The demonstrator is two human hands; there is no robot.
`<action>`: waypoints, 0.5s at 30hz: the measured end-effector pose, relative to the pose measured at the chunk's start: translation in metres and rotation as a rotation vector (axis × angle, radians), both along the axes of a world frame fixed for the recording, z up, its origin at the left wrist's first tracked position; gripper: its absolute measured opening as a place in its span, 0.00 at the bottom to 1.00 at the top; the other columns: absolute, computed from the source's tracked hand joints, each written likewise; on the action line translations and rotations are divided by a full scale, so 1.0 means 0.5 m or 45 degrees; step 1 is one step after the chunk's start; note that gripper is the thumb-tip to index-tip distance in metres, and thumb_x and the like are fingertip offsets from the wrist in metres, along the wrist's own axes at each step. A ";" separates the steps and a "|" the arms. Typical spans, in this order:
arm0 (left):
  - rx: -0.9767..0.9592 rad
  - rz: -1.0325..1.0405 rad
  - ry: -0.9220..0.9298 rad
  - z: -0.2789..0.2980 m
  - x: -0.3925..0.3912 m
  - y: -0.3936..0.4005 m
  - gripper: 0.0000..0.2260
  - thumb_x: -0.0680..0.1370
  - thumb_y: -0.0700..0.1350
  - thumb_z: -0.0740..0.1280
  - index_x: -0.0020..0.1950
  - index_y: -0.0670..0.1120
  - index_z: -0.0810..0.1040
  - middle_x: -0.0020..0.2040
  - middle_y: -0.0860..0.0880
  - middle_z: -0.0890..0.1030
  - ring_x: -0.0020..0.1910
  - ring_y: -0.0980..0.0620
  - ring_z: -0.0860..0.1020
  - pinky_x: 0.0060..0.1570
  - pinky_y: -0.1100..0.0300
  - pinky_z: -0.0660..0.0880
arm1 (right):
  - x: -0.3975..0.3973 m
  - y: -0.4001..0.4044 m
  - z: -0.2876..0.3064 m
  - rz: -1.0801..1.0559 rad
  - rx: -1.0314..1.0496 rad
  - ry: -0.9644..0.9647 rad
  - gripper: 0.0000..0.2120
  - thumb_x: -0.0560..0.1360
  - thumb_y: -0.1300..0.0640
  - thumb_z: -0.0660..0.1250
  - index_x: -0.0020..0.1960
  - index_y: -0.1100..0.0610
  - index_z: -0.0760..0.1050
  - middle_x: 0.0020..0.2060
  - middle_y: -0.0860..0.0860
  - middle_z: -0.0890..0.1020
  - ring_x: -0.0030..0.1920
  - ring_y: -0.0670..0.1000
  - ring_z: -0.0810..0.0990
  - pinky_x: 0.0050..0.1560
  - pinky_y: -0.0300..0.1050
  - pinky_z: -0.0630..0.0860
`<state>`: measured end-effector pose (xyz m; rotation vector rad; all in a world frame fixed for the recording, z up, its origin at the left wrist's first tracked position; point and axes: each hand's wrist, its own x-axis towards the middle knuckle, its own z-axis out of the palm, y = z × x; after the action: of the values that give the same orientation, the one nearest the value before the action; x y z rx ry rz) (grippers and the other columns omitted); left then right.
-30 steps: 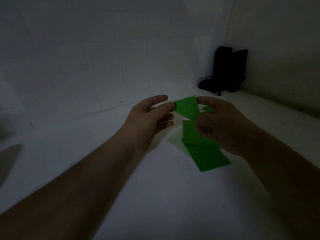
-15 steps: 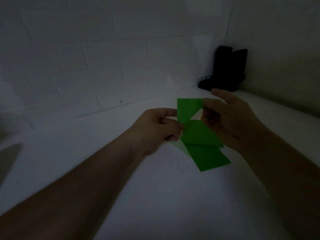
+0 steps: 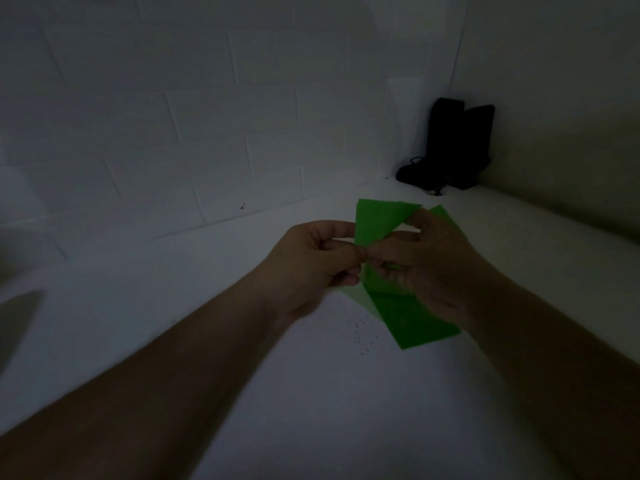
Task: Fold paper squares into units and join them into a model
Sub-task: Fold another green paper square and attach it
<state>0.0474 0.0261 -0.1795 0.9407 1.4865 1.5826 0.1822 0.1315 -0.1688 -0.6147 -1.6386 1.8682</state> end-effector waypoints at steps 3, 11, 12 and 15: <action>-0.004 -0.004 -0.031 0.006 0.003 -0.001 0.11 0.78 0.31 0.69 0.57 0.43 0.83 0.38 0.47 0.85 0.31 0.57 0.81 0.37 0.65 0.80 | -0.001 0.005 0.001 -0.030 0.009 0.008 0.21 0.72 0.75 0.70 0.62 0.58 0.76 0.49 0.73 0.80 0.47 0.60 0.80 0.59 0.62 0.77; -0.021 0.036 -0.051 0.010 0.002 -0.006 0.11 0.77 0.31 0.70 0.57 0.41 0.84 0.44 0.44 0.86 0.37 0.55 0.83 0.37 0.66 0.79 | 0.004 0.015 0.007 -0.124 -0.006 -0.016 0.33 0.72 0.73 0.72 0.73 0.54 0.69 0.37 0.57 0.82 0.44 0.56 0.82 0.56 0.59 0.81; -0.021 0.033 -0.043 0.010 0.002 -0.006 0.11 0.77 0.31 0.70 0.56 0.42 0.84 0.44 0.44 0.87 0.37 0.55 0.83 0.37 0.66 0.79 | 0.005 0.017 0.010 -0.139 -0.012 -0.013 0.34 0.72 0.73 0.72 0.74 0.54 0.69 0.35 0.56 0.82 0.44 0.56 0.82 0.56 0.58 0.81; -0.018 0.024 -0.043 0.010 0.002 -0.006 0.10 0.77 0.31 0.70 0.55 0.41 0.85 0.44 0.43 0.87 0.37 0.54 0.83 0.38 0.65 0.80 | 0.009 0.021 0.016 -0.174 -0.033 -0.012 0.33 0.72 0.72 0.72 0.74 0.55 0.69 0.35 0.55 0.82 0.40 0.54 0.83 0.54 0.56 0.83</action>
<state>0.0483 0.0231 -0.1745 0.8904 1.4858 1.5915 0.1865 0.1420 -0.1607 -0.7289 -1.5404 1.7922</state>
